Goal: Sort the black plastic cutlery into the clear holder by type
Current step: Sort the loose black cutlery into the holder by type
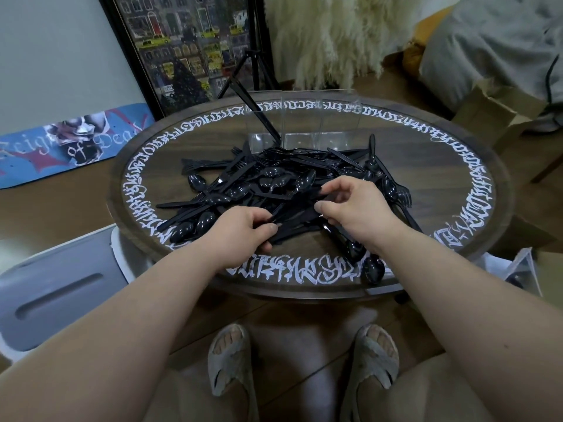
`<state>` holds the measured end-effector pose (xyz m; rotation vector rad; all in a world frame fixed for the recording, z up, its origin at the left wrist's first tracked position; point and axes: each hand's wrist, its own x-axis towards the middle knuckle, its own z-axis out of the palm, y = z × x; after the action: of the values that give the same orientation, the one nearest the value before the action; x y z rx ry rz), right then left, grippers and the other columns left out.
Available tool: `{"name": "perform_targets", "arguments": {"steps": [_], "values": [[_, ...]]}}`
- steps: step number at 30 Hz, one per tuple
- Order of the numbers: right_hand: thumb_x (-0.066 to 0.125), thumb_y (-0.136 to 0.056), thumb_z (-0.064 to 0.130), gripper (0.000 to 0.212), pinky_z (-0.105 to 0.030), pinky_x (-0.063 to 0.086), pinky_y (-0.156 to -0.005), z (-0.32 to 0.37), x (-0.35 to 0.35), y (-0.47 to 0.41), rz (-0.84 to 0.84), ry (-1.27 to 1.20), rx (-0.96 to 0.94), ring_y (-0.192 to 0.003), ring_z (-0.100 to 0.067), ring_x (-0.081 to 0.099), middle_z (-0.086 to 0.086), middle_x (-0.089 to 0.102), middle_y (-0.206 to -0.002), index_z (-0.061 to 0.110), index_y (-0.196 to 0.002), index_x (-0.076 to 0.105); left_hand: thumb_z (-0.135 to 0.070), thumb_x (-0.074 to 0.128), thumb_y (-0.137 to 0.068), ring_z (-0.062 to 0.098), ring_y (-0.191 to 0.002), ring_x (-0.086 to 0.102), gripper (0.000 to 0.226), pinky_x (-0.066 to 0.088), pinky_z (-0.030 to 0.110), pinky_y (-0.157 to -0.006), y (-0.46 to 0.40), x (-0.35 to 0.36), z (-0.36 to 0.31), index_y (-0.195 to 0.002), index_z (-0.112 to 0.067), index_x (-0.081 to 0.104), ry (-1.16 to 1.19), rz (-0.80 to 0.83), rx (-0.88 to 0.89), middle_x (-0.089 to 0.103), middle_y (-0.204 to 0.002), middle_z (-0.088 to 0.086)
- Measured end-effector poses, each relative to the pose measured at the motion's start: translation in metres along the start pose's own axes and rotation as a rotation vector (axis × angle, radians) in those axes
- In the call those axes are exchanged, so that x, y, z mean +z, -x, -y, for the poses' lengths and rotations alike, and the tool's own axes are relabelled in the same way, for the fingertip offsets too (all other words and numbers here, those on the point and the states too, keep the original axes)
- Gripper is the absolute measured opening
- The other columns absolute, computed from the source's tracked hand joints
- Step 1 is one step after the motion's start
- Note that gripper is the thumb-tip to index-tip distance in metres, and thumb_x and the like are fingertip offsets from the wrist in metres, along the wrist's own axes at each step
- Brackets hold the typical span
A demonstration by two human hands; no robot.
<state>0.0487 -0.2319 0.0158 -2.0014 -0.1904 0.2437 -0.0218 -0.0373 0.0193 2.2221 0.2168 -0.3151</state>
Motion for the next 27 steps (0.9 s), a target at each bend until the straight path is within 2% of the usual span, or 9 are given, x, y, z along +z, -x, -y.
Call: {"name": "perform_targets", "arguments": {"steps": [3, 5, 8, 13, 17, 21, 24, 25, 27], "values": [[0.073, -0.081, 0.011, 0.027, -0.024, 0.051, -0.063, 0.001, -0.001, 0.000, -0.013, -0.046, 0.006, -0.058, -0.011, 0.060, -0.002, 0.058, -0.072, 0.018, -0.104, 0.061, -0.024, 0.048, -0.100, 0.012, -0.075, 0.069, 0.019, 0.053, 0.029, -0.071, -0.001, 0.001, -0.003, -0.106, -0.019, 0.066, 0.174, -0.007, -0.038, 0.070, -0.094, -0.011], [0.071, -0.083, 0.007, 0.027, -0.026, 0.054, -0.068, 0.005, -0.002, 0.001, 0.001, -0.102, 0.002, -0.059, -0.010, 0.061, 0.000, 0.059, -0.067, 0.016, -0.107, 0.061, -0.022, 0.046, -0.101, 0.007, -0.074, 0.068, 0.021, 0.055, 0.029, -0.075, -0.002, 0.002, -0.005, -0.106, -0.018, 0.065, 0.261, -0.008, -0.052, 0.068, -0.096, -0.011], [0.068, -0.083, 0.001, 0.025, -0.025, 0.055, -0.068, 0.010, 0.000, 0.003, 0.026, -0.237, 0.012, -0.061, -0.011, 0.062, 0.005, 0.060, -0.060, 0.014, -0.104, 0.063, -0.021, 0.044, -0.101, 0.007, -0.069, 0.067, 0.021, 0.053, 0.022, -0.062, -0.003, 0.003, -0.009, -0.101, -0.015, 0.065, 0.308, 0.015, -0.038, 0.067, -0.083, -0.004], [0.066, -0.083, -0.004, 0.021, -0.021, 0.051, -0.063, 0.016, 0.004, 0.003, 0.057, -0.430, 0.081, -0.063, -0.009, 0.061, -0.002, 0.065, -0.069, 0.010, -0.100, 0.066, -0.021, 0.042, -0.102, 0.010, -0.058, 0.061, 0.022, 0.049, 0.023, -0.058, -0.003, 0.008, -0.015, -0.094, -0.015, 0.062, 0.324, 0.115, -0.016, 0.065, -0.069, 0.000], [0.064, -0.085, -0.003, 0.009, -0.021, 0.051, -0.061, 0.018, 0.003, 0.002, 0.096, -0.492, 0.115, -0.062, -0.010, 0.058, -0.005, 0.063, -0.073, 0.006, -0.089, 0.065, -0.024, 0.039, -0.103, 0.012, -0.057, 0.058, 0.029, 0.049, 0.027, -0.062, -0.003, 0.010, -0.016, -0.104, -0.006, 0.062, 0.309, 0.142, -0.006, 0.062, -0.067, 0.001], [0.065, -0.086, -0.001, 0.012, -0.020, 0.050, -0.058, 0.019, -0.001, 0.003, 0.113, -0.476, 0.108, -0.061, -0.010, 0.059, -0.005, 0.062, -0.072, 0.010, -0.082, 0.062, -0.021, 0.042, -0.102, 0.021, -0.073, 0.065, 0.025, 0.055, 0.034, -0.076, -0.003, 0.011, -0.019, -0.095, -0.016, 0.065, 0.391, 0.044, -0.071, 0.064, -0.085, 0.006], [0.064, -0.086, -0.001, 0.014, -0.019, 0.047, -0.055, 0.020, -0.006, 0.004, 0.148, -0.515, 0.109, -0.061, -0.009, 0.059, -0.006, 0.062, -0.074, 0.011, -0.080, 0.060, -0.019, 0.042, -0.100, 0.026, -0.088, 0.060, 0.029, 0.051, 0.040, -0.087, -0.008, 0.010, -0.015, -0.088, -0.025, 0.067, 0.297, -0.085, -0.079, 0.066, -0.101, 0.008], [0.064, -0.086, -0.001, 0.015, -0.018, 0.046, -0.054, 0.021, -0.007, 0.004, 0.154, -0.520, 0.109, -0.061, -0.009, 0.058, -0.006, 0.062, -0.075, 0.012, -0.079, 0.059, -0.018, 0.042, -0.099, 0.025, -0.086, 0.056, 0.030, 0.049, 0.042, -0.086, -0.009, 0.009, -0.013, -0.086, -0.026, 0.067, 0.266, -0.087, -0.072, 0.066, -0.099, 0.009], [0.062, -0.087, 0.000, 0.016, -0.017, 0.045, -0.053, 0.022, -0.009, 0.004, 0.154, -0.516, 0.110, -0.061, -0.008, 0.057, -0.005, 0.061, -0.076, 0.013, -0.079, 0.059, -0.017, 0.043, -0.098, 0.020, -0.075, 0.051, 0.026, 0.047, 0.041, -0.076, -0.010, 0.008, -0.012, -0.091, -0.019, 0.068, 0.200, -0.066, -0.029, 0.061, -0.081, 0.006]]}}
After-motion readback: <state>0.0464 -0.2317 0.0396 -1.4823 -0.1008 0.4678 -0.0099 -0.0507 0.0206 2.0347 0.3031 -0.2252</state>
